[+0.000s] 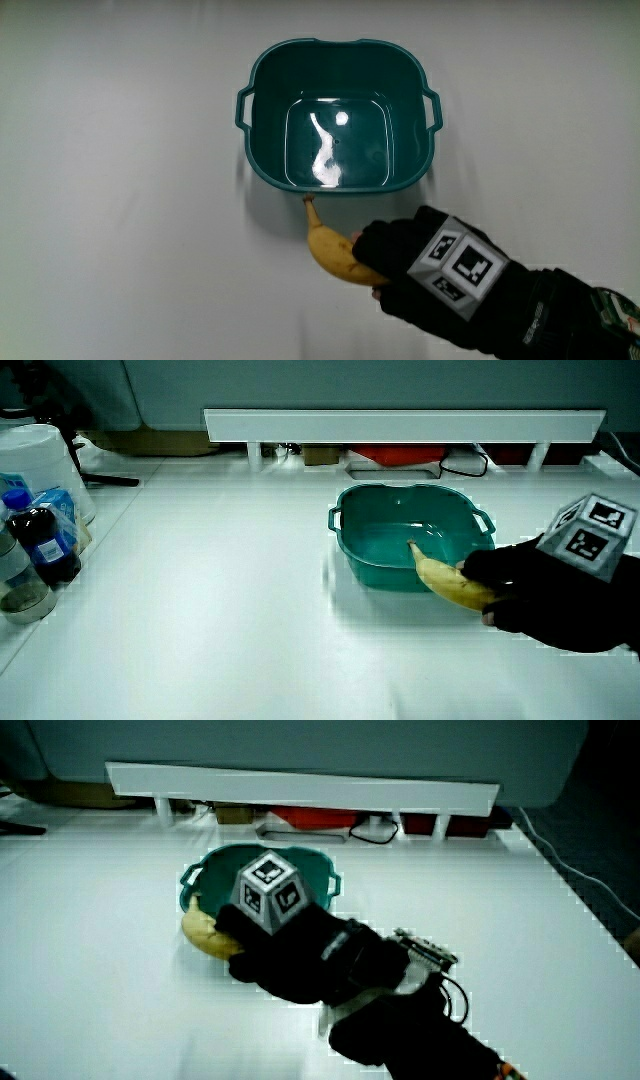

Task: Place banana on desk

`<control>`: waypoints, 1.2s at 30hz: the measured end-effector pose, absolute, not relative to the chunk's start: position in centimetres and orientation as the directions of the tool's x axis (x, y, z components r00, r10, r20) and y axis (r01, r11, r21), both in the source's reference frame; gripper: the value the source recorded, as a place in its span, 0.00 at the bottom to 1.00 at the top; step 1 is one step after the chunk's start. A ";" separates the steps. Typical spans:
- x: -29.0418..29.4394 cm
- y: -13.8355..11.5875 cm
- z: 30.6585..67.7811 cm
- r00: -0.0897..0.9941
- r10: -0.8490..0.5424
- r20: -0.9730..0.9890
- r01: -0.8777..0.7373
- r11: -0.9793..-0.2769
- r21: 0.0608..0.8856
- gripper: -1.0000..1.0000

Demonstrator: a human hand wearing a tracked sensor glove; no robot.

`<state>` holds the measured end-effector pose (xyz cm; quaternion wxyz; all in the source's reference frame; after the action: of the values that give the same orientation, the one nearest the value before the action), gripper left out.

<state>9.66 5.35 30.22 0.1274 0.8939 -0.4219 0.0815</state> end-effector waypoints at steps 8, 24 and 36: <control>9.4 6.8 33.5 0.619 -0.747 0.241 -0.785 -0.583 0.209 0.50; 8.0 9.9 38.5 0.606 -0.741 0.291 -0.796 -0.566 0.214 0.50; 8.2 9.8 41.1 0.643 -0.715 0.274 -0.766 -0.589 0.258 0.50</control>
<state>8.16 9.84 41.15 0.1781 0.8886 -0.4166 0.0709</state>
